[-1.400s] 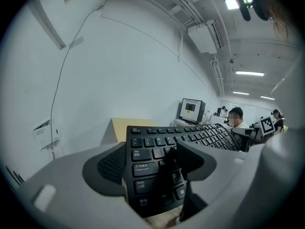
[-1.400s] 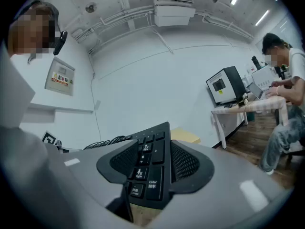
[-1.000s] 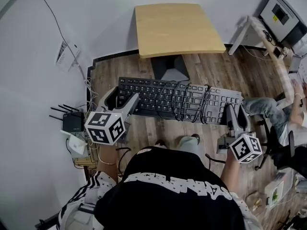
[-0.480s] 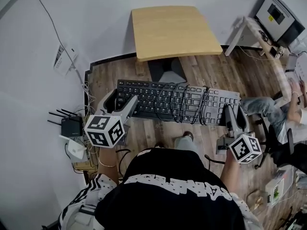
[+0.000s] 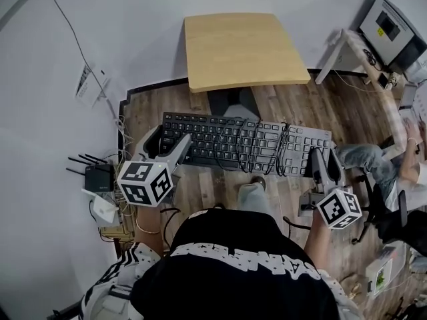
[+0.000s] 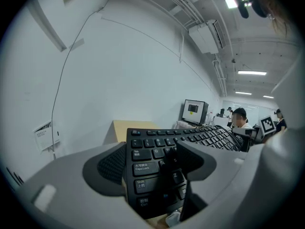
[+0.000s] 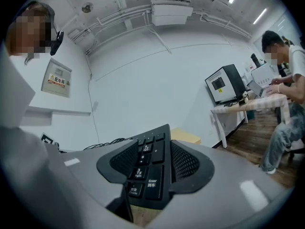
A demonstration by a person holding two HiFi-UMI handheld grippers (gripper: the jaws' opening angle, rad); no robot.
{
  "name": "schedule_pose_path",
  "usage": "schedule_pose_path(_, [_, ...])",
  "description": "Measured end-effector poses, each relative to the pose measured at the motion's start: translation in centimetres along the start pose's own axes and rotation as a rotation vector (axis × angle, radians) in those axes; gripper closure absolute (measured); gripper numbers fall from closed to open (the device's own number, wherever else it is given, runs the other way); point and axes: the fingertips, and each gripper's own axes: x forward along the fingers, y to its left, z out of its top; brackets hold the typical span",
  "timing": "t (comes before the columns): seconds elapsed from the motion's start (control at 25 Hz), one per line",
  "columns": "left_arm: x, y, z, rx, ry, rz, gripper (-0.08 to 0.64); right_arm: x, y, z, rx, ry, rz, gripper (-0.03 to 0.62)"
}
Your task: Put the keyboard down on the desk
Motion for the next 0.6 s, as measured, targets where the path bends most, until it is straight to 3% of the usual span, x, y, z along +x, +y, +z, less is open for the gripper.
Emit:
schedule_pose_path(0.32, [0.0, -0.1, 1.4, 0.024, 0.044, 0.006, 0.245, -0.1, -0.1, -0.1, 0.041, 0.013, -0.020, 0.376])
schedule_pose_path(0.6, [-0.8, -0.3, 1.0, 0.021, 0.018, 0.038, 0.245, 0.2, -0.2, -0.2, 0.033, 0.006, 0.021, 0.376])
